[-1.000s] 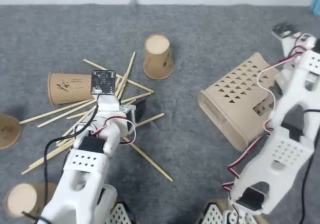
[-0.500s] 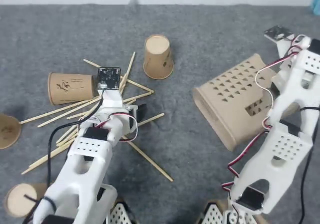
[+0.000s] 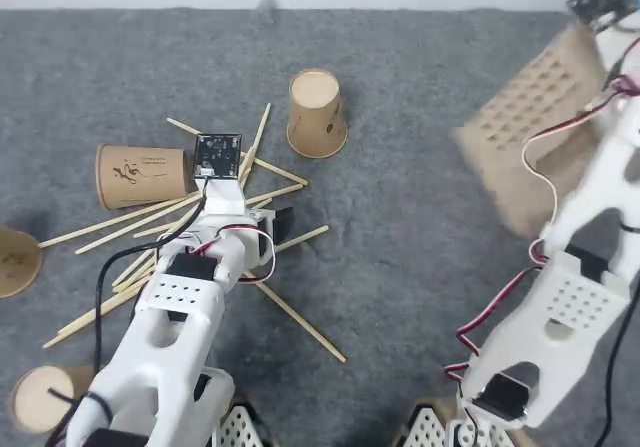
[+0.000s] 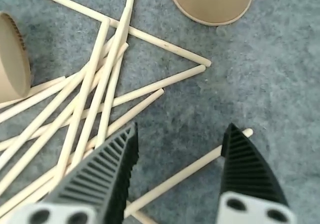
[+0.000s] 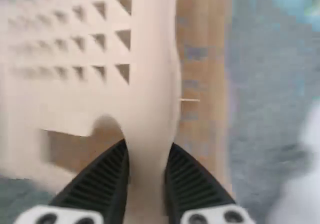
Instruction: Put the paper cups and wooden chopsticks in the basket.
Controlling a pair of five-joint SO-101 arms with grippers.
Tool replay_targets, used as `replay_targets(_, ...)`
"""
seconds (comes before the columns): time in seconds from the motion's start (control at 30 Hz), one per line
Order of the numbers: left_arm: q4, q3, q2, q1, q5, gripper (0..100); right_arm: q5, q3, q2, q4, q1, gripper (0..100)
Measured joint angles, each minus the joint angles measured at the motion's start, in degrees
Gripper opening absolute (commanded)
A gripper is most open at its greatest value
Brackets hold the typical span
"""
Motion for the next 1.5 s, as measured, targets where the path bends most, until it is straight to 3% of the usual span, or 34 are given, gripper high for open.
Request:
replay_targets(0.17, 0.00, 0.00, 0.00, 0.09, 0.00, 26, 1.93, -8.44, -3.87, 0.79, -0.18, 0.7)
replay_targets(0.33, 0.00, 0.00, 0.00, 0.09, 0.00, 26, 2.02, -6.86, -6.86, 0.88, -1.49, 0.7)
replay_targets(0.57, 0.00, 0.00, 0.00, 0.09, 0.00, 26, 2.02, 9.41, -13.10, 0.88, -2.64, 0.8)
replay_targets(0.93, 0.00, 0.00, 0.00, 0.09, 0.00, 26, 2.20, 38.24, -26.73, 0.88, -13.19, 1.2)
replay_targets(1.17, 0.00, 0.00, 0.00, 0.09, 0.00, 26, 2.20, 53.19, -36.92, 0.88, -15.74, 21.0)
replay_targets(1.5, 0.00, 0.00, 0.00, 0.09, 0.00, 26, 4.66, 69.98, -62.42, 0.88, -22.86, 22.3)
